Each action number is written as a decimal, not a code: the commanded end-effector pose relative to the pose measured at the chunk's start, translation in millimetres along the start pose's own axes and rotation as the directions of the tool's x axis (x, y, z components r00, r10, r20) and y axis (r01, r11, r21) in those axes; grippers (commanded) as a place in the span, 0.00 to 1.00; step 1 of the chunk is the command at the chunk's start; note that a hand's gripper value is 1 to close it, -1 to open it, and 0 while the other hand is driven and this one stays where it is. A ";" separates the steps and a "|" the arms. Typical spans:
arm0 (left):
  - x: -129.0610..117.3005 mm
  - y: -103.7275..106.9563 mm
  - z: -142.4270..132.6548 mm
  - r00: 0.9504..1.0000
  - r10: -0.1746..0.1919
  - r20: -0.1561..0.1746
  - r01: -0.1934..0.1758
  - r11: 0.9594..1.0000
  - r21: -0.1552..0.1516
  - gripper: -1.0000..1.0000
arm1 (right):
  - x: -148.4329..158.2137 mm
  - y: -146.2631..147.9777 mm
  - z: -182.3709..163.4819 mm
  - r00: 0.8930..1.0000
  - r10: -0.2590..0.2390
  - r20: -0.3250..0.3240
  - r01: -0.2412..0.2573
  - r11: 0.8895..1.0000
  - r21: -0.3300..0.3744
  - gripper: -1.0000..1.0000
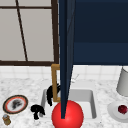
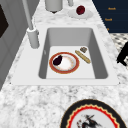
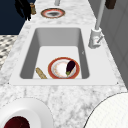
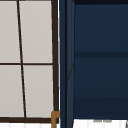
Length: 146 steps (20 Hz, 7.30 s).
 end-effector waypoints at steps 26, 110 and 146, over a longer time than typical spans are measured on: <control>0.0 0.0 0.0 1.000 0.000 0.000 0.000 1.000 0.000 0.50 | -59.1 -176.8 42.4 0.993 -0.121 0.009 0.121 0.992 0.044 0.00; 0.0 0.0 0.0 1.000 0.000 0.000 0.000 1.000 0.000 0.50 | -420.8 -202.3 -269.5 -0.057 -0.495 0.867 0.356 0.801 0.481 0.00; 0.0 0.0 0.0 1.000 0.000 0.000 0.000 1.000 0.000 0.50 | -412.1 -163.4 -350.8 -0.447 -0.316 0.836 0.312 0.821 0.478 0.00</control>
